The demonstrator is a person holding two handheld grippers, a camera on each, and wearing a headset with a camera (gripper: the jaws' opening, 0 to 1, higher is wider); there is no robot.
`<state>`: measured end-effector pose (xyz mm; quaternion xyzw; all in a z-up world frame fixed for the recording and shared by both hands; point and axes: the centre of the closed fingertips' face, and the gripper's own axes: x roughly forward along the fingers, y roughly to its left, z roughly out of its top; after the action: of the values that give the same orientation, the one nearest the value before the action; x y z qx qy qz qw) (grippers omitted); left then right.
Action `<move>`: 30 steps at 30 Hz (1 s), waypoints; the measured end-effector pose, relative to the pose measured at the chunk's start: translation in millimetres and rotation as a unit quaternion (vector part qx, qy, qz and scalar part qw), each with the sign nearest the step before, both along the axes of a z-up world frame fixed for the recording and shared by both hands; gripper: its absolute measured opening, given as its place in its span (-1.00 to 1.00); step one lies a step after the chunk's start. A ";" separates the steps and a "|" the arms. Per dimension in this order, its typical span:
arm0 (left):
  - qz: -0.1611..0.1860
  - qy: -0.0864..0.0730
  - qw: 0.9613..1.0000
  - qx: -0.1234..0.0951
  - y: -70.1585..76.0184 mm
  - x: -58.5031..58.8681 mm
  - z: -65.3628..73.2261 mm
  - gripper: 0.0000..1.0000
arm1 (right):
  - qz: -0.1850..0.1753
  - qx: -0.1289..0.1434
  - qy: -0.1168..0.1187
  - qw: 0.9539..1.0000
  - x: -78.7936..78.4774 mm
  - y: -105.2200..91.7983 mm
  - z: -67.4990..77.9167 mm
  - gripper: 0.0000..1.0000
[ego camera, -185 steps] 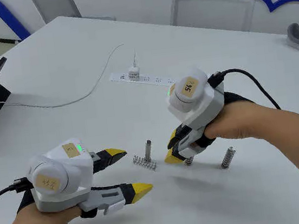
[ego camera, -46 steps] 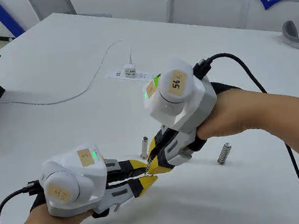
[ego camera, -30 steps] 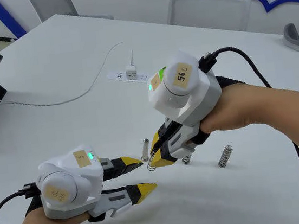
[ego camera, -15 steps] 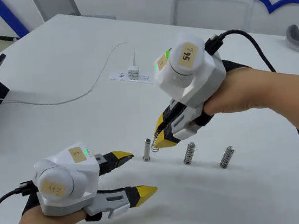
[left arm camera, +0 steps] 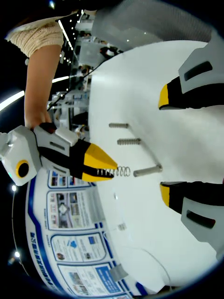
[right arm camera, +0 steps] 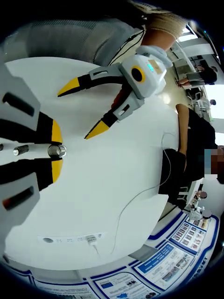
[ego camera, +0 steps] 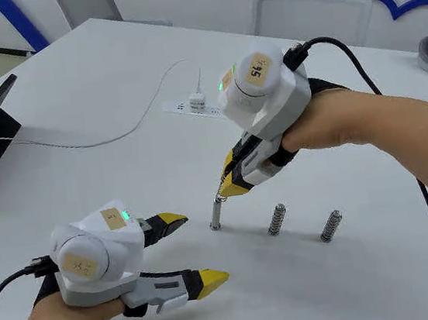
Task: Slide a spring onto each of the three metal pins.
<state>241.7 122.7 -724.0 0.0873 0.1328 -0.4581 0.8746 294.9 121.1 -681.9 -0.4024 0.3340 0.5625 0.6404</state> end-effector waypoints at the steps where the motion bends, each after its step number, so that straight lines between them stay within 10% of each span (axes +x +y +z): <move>1: 0.000 0.000 1.000 0.000 0.0 0.0 0.0 0.26 | 0.000 -0.001 0.000 1.000 -0.2 1.0 -0.5 -0.76; 30: -0.003 0.004 1.000 0.003 0.7 -0.7 -2.8 0.24 | 0.000 -0.041 0.027 0.999 1.0 1.1 -31.9 -0.76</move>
<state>241.0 123.3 -726.8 0.0886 0.1372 -0.4607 0.8724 295.8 122.2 -713.8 -0.4127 0.3743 0.5588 0.6143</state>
